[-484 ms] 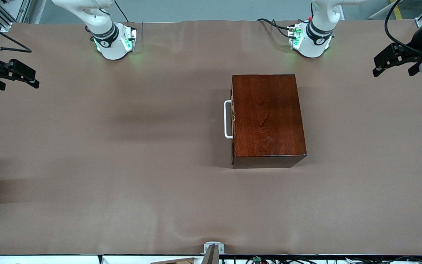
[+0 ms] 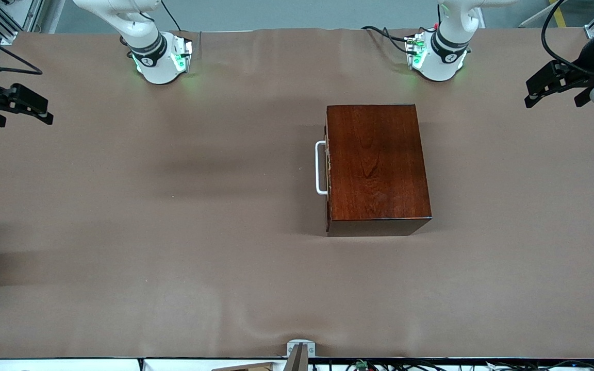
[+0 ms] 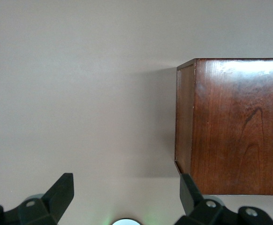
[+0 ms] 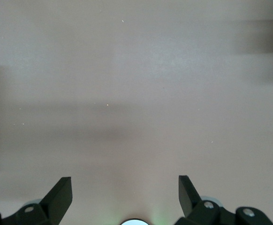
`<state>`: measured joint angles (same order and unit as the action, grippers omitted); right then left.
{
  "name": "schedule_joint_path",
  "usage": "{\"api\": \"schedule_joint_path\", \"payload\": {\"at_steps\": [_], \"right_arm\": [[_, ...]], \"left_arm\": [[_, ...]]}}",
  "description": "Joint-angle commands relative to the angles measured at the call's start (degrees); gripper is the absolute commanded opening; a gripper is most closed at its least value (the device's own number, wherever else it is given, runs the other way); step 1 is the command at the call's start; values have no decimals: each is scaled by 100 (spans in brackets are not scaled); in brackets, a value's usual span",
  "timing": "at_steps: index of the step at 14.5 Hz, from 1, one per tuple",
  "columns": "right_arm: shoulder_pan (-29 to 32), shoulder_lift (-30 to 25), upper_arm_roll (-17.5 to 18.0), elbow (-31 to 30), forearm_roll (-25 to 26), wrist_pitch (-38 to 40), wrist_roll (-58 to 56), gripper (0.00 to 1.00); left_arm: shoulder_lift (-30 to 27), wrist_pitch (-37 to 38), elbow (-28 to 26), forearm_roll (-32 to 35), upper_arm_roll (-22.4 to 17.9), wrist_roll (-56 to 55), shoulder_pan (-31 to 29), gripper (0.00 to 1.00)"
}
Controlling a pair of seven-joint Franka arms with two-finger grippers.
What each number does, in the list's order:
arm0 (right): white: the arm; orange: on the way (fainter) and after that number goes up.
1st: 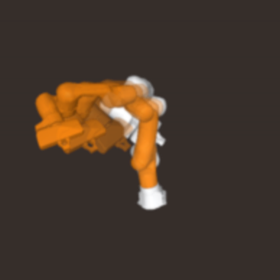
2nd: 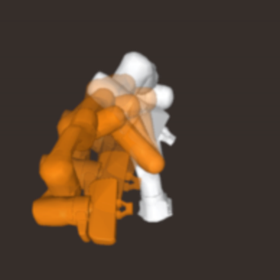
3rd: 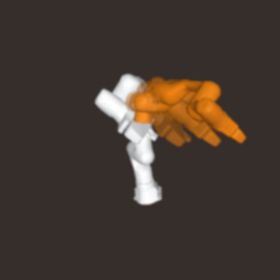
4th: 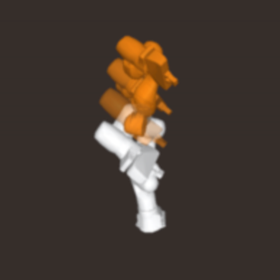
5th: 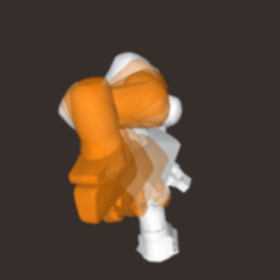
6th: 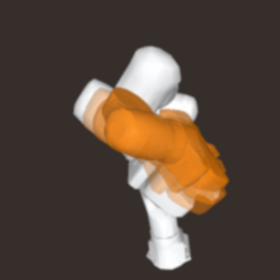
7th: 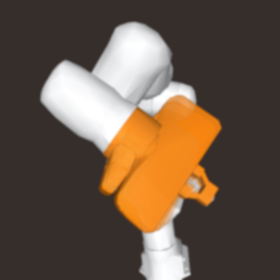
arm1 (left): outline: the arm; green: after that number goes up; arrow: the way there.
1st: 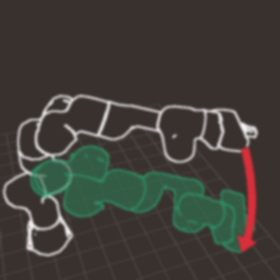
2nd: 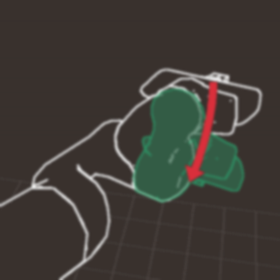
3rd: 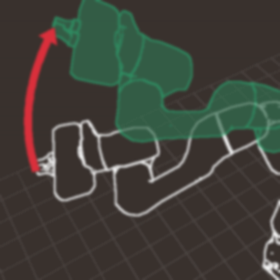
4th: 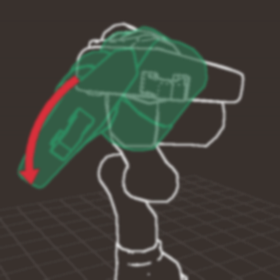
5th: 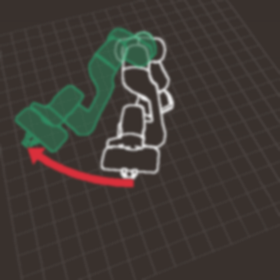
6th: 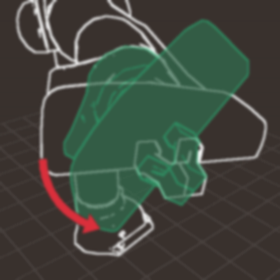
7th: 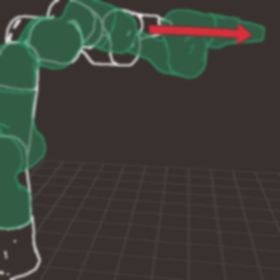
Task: Open drawer, take yellow block, close drawer
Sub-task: 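Move the left gripper toward the white drawer handle of the wooden box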
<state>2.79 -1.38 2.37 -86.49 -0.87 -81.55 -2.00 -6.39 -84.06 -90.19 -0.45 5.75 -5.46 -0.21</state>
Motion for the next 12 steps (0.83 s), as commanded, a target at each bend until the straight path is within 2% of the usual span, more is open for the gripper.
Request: {"api": "schedule_joint_path", "payload": {"at_steps": [1, 7, 9, 12], "right_arm": [[169, -11, 71, -9, -28, -1, -29, 100], [292, 41, 71, 0, -28, -10, -37, 100], [275, 41, 71, 0, -28, 16, -37, 100], [231, 41, 79, 9, -36, -10, -29, 100]], "left_arm": [[268, 100, 204, -34, 197, 1, 56, 100], [1138, 100, 520, 246, 1497, -2202, 450, 100], [1629, 56, 887, 378, 1604, -3115, 1011, 100], [2455, -5, 1564, 764, 1561, -3733, 1899, 100]]}}
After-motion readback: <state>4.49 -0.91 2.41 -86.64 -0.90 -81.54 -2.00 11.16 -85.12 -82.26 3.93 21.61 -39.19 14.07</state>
